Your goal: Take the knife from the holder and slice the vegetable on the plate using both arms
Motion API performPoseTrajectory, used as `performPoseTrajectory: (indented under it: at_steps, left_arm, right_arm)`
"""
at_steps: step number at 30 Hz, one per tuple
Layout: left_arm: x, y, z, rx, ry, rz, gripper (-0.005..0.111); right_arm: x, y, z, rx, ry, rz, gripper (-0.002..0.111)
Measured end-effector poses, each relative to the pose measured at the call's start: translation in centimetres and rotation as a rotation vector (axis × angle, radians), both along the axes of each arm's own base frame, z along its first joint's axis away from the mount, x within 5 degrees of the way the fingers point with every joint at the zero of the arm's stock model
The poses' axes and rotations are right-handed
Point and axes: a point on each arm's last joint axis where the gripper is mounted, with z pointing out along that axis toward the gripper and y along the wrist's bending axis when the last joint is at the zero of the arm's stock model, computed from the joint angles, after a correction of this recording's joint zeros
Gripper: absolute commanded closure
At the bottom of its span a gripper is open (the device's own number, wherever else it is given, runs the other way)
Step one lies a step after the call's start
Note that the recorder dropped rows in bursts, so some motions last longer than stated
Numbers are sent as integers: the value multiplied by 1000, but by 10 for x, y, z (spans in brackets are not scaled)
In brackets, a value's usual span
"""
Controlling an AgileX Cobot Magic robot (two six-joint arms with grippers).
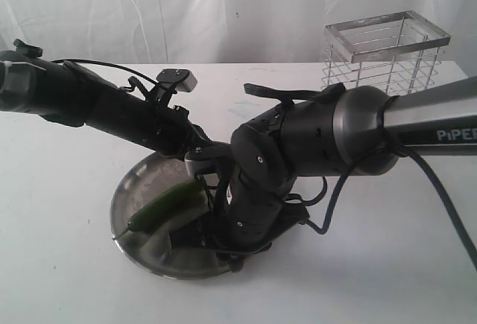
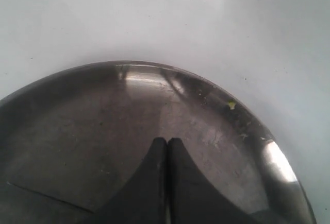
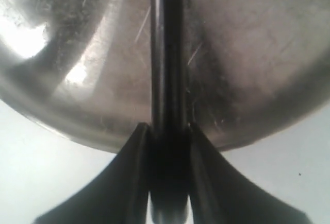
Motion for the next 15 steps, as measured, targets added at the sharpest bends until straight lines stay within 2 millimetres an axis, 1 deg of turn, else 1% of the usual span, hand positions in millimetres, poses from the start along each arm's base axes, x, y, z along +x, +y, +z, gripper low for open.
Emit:
performPoseTrajectory:
  at_steps: [9, 15]
  left_arm:
    - [0, 0, 0, 0, 0, 0, 107]
    - [0, 0, 0, 0, 0, 0, 107]
  right_arm:
    - [4, -2, 0, -23, -43, -26, 108]
    - [-3, 2, 0, -42, -38, 0, 108]
